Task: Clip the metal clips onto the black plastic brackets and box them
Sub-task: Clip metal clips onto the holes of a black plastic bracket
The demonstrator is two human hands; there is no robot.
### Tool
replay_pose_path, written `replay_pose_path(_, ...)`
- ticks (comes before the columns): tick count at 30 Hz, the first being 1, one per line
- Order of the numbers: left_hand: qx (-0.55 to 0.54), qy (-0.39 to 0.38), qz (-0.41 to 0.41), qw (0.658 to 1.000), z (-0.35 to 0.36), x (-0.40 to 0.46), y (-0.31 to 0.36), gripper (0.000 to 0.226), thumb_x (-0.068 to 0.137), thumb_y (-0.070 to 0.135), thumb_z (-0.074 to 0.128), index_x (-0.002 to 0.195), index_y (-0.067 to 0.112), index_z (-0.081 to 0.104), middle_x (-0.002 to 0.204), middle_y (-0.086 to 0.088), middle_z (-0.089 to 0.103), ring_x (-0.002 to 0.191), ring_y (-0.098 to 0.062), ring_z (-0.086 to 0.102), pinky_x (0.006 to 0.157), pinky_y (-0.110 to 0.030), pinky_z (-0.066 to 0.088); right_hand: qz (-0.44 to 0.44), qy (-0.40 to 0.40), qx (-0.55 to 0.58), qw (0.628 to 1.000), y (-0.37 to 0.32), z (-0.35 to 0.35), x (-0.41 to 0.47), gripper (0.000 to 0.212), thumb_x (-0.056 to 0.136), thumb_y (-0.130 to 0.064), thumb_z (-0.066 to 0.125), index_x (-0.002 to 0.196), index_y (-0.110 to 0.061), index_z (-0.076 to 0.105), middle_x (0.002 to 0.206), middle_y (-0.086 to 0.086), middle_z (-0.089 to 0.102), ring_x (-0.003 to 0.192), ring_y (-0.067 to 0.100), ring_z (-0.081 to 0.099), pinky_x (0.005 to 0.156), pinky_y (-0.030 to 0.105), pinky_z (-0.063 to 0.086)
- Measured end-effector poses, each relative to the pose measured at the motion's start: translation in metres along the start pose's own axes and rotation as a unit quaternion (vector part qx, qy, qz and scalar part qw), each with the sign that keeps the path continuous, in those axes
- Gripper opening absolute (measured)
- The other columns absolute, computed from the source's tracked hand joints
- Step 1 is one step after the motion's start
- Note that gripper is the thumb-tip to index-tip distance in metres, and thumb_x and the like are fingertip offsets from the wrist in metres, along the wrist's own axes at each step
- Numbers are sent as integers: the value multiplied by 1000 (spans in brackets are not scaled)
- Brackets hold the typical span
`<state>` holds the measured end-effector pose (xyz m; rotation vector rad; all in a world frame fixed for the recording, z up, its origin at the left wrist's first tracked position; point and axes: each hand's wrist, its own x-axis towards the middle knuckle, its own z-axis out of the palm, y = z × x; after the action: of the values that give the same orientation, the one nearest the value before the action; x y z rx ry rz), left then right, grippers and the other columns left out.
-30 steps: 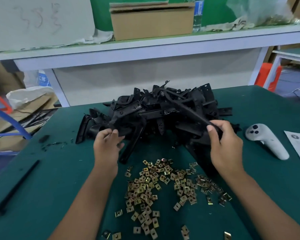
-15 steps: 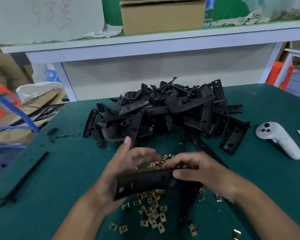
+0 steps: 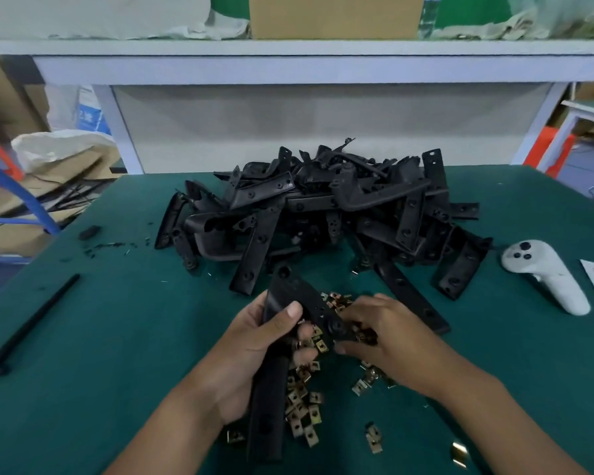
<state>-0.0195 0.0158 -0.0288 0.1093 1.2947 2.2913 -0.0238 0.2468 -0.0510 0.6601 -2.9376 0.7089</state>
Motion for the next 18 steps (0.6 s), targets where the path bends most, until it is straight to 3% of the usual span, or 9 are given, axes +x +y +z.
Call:
replay_pose_path(4, 25, 3, 44, 999, 5, 0, -7, 15, 76, 33, 79, 82, 21, 72, 76, -3, 61, 71, -15, 61, 74, -28, 58, -12, 48, 6, 999, 0, 2, 2, 10, 97, -32, 66, 106, -31, 70, 89, -33, 52, 93, -5, 48, 78, 20, 41)
replay_pose_path(8, 49, 15, 66, 997, 6, 0, -12, 20, 75, 35, 81, 89, 24, 70, 77, -4, 65, 72, -18, 61, 73, -30, 54, 8, 109, 118, 987, -7, 3, 4, 16, 100, -26, 58, 110, -26, 71, 103, -19, 66, 102, 2, 61, 86, 22, 50)
replay_pose_path(10, 27, 1, 69, 997, 7, 0, -15, 24, 78, 26, 81, 99, 24, 67, 78, -5, 64, 70, -18, 62, 70, -27, 56, 47, 118, 272, 954, -13, 0, 6, 19, 100, -30, 55, 107, -26, 73, 103, -10, 71, 100, 9, 66, 87, 26, 53)
replay_pose_path(12, -1, -9, 63, 998, 9, 0, -18, 25, 79, 22, 80, 100, 23, 67, 80, -7, 66, 69, -18, 64, 70, -27, 57, 91, 83, 424, 897, -18, -4, 8, 21, 101, -36, 53, 101, -28, 72, 99, -1, 72, 90, 20, 66, 83, 35, 53)
replay_pose_path(15, 9, -12, 53, 998, 13, 0, -21, 25, 77, 31, 79, 95, 19, 67, 85, -10, 69, 71, -19, 67, 68, -26, 57, 103, 57, 555, 823, -24, -7, 7, 21, 102, -34, 52, 100, -22, 70, 89, -1, 67, 79, 15, 60, 71, 30, 52)
replay_pose_path(16, 18, -6, 51, 999, 14, 1, -22, 29, 75, 33, 79, 95, 18, 66, 87, -10, 70, 71, -18, 68, 66, -25, 57, 106, 60, 578, 807, -24, -8, 7, 20, 99, -32, 54, 101, -20, 71, 88, -1, 66, 78, 14, 59, 74, 34, 53)
replay_pose_path(18, 22, -6, 47, 999, 14, 2, -24, 34, 71, 32, 80, 96, 15, 65, 89, -11, 70, 72, -18, 68, 65, -25, 57, 111, 60, 609, 783, -23, -8, 8, 19, 95, -27, 60, 106, -18, 72, 88, 2, 68, 77, 15, 59, 86, 56, 49)
